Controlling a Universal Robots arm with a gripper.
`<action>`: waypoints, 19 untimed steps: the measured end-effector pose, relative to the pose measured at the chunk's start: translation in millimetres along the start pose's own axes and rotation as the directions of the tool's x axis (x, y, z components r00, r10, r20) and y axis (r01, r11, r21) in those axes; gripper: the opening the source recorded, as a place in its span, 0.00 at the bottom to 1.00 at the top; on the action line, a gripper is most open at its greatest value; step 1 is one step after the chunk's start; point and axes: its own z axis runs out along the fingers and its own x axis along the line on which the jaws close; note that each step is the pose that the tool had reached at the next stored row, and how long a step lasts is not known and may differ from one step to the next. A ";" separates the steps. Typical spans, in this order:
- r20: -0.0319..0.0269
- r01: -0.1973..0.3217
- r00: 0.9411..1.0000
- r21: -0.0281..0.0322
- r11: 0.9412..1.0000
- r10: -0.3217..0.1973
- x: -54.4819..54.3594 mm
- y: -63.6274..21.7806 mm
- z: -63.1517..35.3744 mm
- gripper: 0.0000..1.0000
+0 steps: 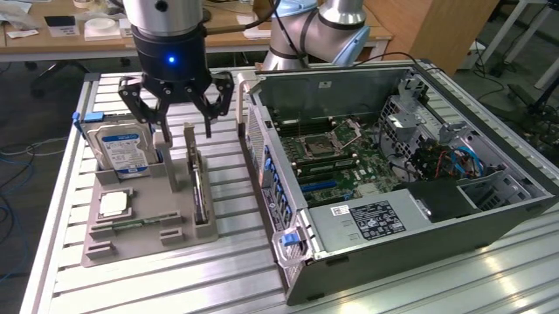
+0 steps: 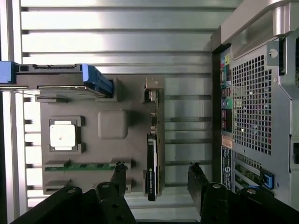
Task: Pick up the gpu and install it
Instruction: 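Pick up the gpu and move the gpu toward the slot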
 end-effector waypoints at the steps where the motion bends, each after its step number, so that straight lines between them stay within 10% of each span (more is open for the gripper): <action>1: 0.000 0.000 1.000 0.000 1.000 0.000 0.0 -0.1 0.9 0.65; 19: 0.000 0.000 1.000 0.000 1.000 0.000 0.2 -0.9 17.6 0.65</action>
